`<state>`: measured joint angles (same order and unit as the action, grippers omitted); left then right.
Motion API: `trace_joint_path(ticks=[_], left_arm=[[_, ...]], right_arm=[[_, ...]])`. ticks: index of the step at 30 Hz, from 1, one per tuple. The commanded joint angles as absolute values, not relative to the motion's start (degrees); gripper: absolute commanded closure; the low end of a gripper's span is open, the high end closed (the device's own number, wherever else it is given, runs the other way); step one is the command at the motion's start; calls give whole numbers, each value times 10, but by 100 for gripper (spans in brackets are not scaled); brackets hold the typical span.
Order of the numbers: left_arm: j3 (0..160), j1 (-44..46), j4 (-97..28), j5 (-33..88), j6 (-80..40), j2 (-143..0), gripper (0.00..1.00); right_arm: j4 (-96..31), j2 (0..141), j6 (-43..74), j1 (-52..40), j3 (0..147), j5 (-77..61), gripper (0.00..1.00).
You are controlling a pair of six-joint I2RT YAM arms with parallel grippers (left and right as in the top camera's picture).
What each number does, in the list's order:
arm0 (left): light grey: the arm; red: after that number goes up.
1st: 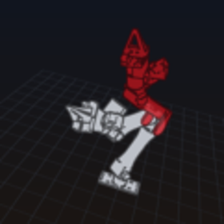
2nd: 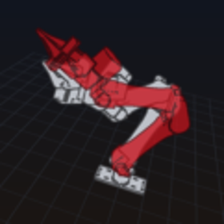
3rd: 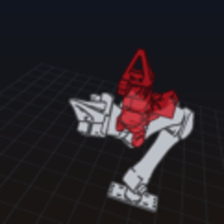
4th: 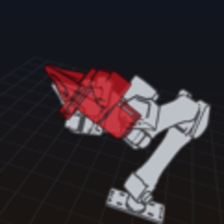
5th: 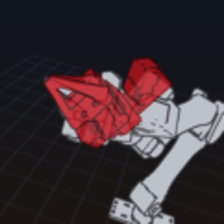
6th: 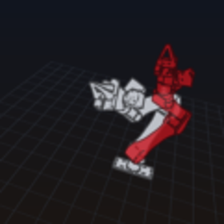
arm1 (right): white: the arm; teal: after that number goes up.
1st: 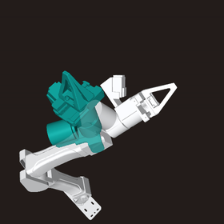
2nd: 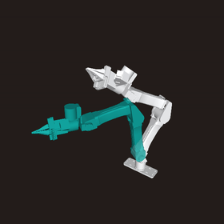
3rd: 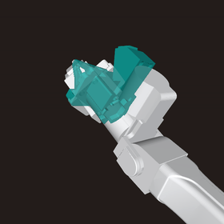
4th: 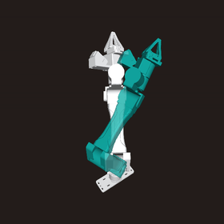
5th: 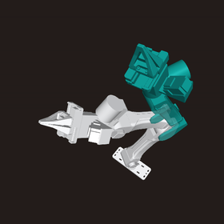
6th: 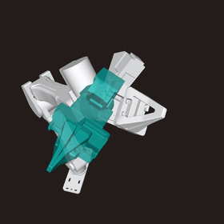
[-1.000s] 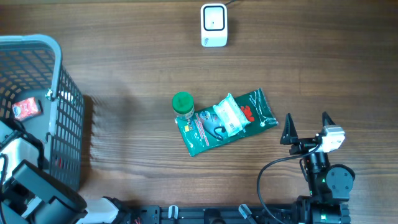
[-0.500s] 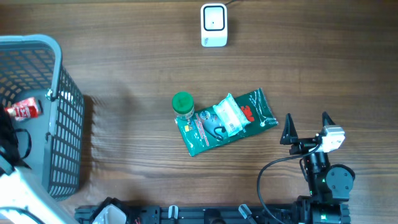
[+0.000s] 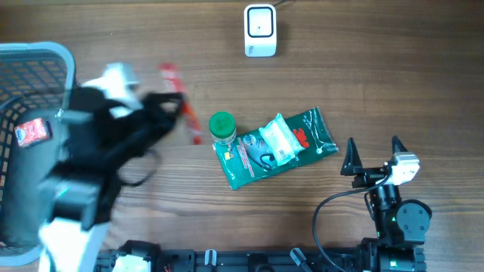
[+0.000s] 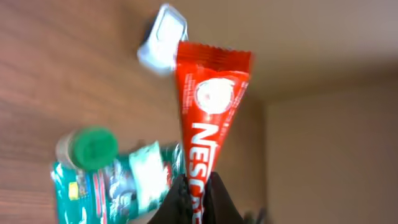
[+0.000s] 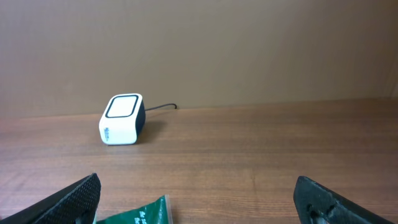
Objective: Scan the item barcode
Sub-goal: 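Carry red Nescafe sachet out and drop it on the pile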
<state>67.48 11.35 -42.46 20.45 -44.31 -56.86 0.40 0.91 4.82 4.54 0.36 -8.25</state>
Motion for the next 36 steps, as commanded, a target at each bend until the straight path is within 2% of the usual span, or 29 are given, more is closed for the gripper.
trace_joint_path(ticks=[1,3,6,10,15,20,22,23,29,32,36], left_arm=[[677,299,-418,81,-383,-676,96],[677,372,-409,32,-388,-759,96],[677,424,-393,24,-404,-873,96],[677,430,-376,10,-410,-989,96],[679,433,-368,14,-413,-1011,95],[728,413,-405,-14,-393,-961,41],[778,400,-441,-41,-366,-931,7],[812,392,-461,-59,-345,-914,0],[934,297,-520,-215,-332,-828,0],[938,175,-527,-234,-347,-778,0],[938,10,-568,-213,-425,-752,0]], right_arm=[[5,6,45,44,3,-77,0],[5,6,45,44,3,-77,0],[5,6,45,44,3,-77,0],[5,6,45,44,3,-77,0],[5,6,45,44,3,-77,0],[5,6,45,44,3,-77,0],[5,6,45,44,3,-77,0],[5,6,45,44,3,-77,0],[5,6,45,44,3,-77,0],[5,6,45,44,3,-77,0],[5,6,45,44,3,-77,0]])
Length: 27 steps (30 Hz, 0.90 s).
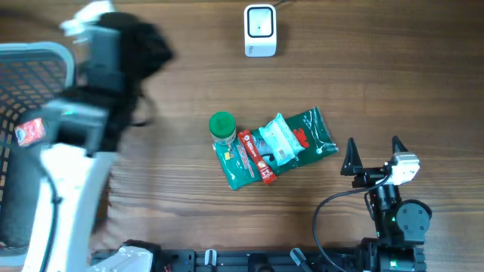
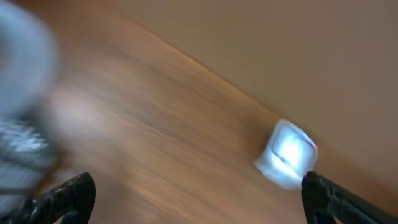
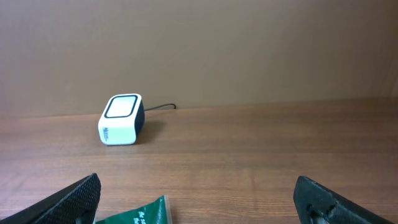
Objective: Scan the item barcode
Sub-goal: 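Carry red Nescafe sachet out and drop it on the pile, then reach left gripper into basket and grasp small green box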
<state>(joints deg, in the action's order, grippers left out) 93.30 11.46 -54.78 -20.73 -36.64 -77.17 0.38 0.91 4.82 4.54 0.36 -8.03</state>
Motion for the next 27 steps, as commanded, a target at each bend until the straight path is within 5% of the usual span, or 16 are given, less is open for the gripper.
trace_joint_path(ticks=[1,10,27], left_arm=[[938,-50,-574,-185,-427,-750,0],[938,-369,-651,-34,-426,-827,0],[938,-363,-591,19,-250,-1141,0]], right_arm=[[5,6,45,44,3,-77,0],[5,6,45,44,3,-77,0],[5,6,45,44,3,-77,0]])
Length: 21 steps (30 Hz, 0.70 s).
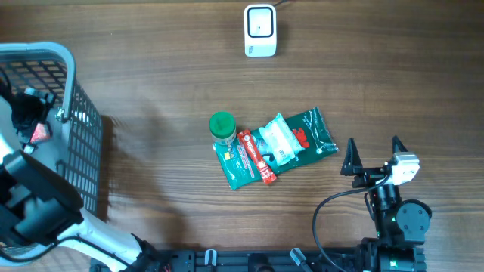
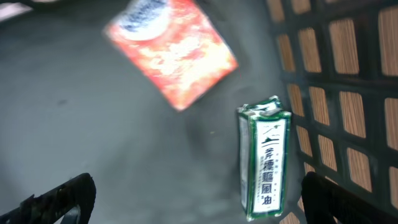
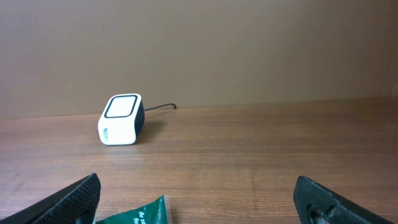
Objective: Scan the item barcode
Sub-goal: 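Reach left gripper into basket and grasp small green box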
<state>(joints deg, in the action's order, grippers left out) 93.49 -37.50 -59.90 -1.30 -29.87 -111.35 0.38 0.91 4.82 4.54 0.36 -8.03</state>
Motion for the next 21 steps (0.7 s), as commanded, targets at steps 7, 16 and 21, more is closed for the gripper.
trace_joint_path(ticks=[7,16,21], left_arm=[[937,-357,-580,22,-248,-1178,0],[886,-357,-540,32,-246,-1213,0],[869,-358,-576,-32,-269,-1213,9]], right_arm=[[5,6,45,44,3,-77,0],[5,6,45,44,3,-77,0],[5,6,45,44,3,-77,0]])
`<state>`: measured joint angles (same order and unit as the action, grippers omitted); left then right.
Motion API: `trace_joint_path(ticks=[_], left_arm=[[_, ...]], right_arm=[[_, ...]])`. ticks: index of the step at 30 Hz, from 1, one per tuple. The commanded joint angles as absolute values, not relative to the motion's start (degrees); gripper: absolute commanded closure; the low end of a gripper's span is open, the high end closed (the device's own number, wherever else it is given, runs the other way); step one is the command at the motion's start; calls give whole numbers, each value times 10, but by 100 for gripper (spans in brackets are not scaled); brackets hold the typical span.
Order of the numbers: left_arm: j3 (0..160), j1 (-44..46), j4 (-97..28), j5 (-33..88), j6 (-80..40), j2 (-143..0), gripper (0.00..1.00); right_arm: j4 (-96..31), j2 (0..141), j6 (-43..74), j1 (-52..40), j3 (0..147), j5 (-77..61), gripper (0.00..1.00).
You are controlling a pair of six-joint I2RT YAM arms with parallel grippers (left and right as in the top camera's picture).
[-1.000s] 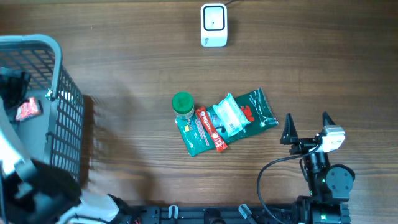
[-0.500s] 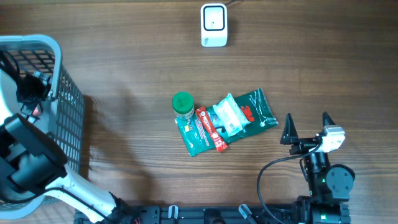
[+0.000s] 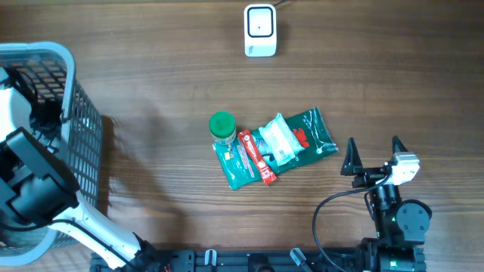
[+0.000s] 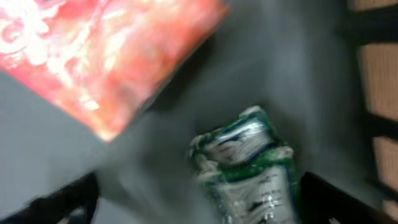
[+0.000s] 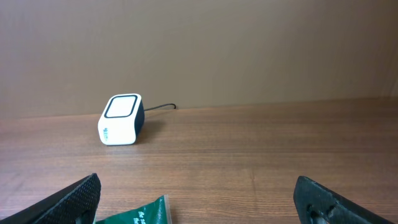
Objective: Scan the item barcode
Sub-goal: 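Reach left gripper into basket and grasp small green box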
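The white scanner [image 3: 259, 30] stands at the table's far edge, also in the right wrist view [image 5: 122, 118]. My left arm reaches down into the grey basket [image 3: 72, 83]. Its gripper [image 4: 199, 202] is open just above a green-and-white carton [image 4: 249, 168] on the basket floor. A red packet [image 4: 106, 56] lies beside the carton. Overhead, the left gripper itself is hidden by the arm. My right gripper [image 3: 373, 155] rests open and empty near the front edge [image 5: 199, 190].
Mid-table is a pile: a green-capped bottle [image 3: 221, 125], a green pouch [image 3: 310, 136], a white packet [image 3: 276, 140] and a red Nescafe stick [image 3: 253, 156]. The basket's lattice wall [image 4: 373, 93] stands close on the left gripper's right.
My left gripper has come down closer to the green-and-white carton, which now fills the lower part of its view. The arm now covers the red packet overhead. The right arm is unchanged.
My left gripper first held the red Nescafe stick above the table, left of the pile. Then the stick lay on the pile and the gripper was open near the basket. Later it was open over the basket's contents, and now it is low over the carton.
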<state>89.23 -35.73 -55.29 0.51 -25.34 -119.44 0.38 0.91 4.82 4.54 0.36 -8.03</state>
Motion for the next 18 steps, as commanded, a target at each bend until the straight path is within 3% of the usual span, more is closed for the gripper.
trace_joint_path(ticks=[1,4,6,13,18], left_arm=[[869,-358,-591,-62,-288,-1212,15],[869,-358,-616,-90,-310,-1212,57],[869,-358,-627,-88,-326,-1212,78],[869,-358,-646,-85,-335,-1197,82],[911,-359,-655,-89,-335,-1128,79]], right_arm=[[5,6,45,44,3,-77,0],[5,6,45,44,3,-77,0],[5,6,45,44,3,-77,0],[5,6,45,44,3,-77,0],[5,8,45,44,3,-77,0]])
